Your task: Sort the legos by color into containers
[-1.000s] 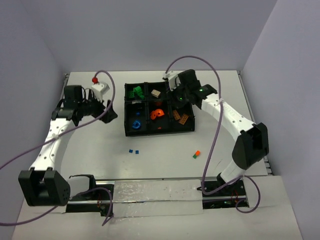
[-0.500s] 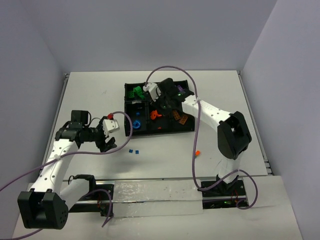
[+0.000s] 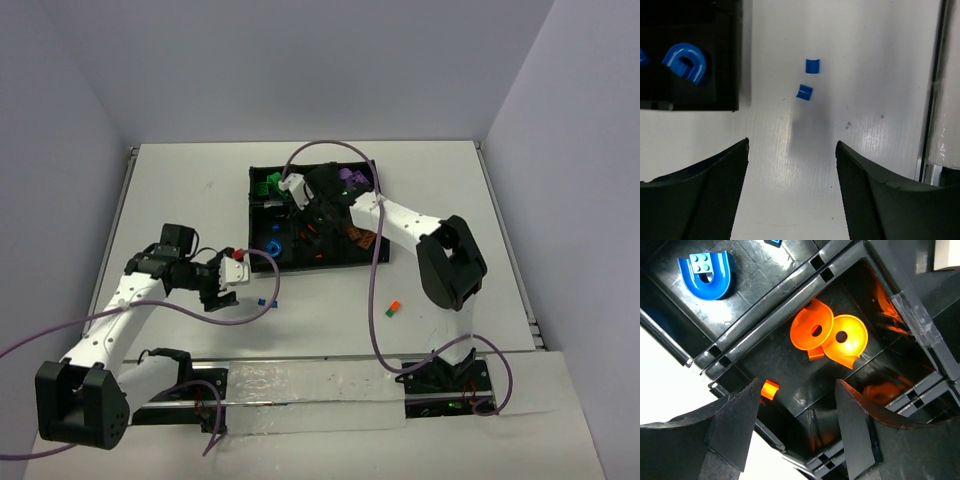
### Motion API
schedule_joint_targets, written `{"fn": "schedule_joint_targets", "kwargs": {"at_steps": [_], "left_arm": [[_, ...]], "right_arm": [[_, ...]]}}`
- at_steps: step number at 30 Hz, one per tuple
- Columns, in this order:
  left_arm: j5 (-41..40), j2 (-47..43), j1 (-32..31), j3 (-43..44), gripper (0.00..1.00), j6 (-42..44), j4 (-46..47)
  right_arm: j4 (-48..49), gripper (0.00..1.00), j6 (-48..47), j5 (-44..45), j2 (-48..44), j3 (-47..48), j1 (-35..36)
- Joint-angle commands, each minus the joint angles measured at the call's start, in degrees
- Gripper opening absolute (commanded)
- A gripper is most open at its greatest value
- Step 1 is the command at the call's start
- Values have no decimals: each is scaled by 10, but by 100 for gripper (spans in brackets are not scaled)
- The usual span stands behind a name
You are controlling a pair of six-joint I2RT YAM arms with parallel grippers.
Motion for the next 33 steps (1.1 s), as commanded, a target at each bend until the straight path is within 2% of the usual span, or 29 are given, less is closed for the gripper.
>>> {"fn": "schedule_joint_targets", "kwargs": {"at_steps": [1, 9, 15, 20, 33], "left_arm": [[21, 19, -38, -8, 73, 29, 39], [10, 73, -94, -11, 63, 28, 114], [-1, 126, -125, 2, 59, 48, 123], [-24, 163, -137, -2, 57, 74, 116], [-64, 252, -149, 17, 53, 57, 152]], "right_arm": [[0, 73, -1, 2, -74, 23, 3], [-42, 77, 5, -12, -165, 43, -28], [-78, 79, 10, -23, -221, 41, -132], [-86, 79, 9, -23, -264, 4, -185], [-87, 80, 0, -17, -323, -52, -203]]}}
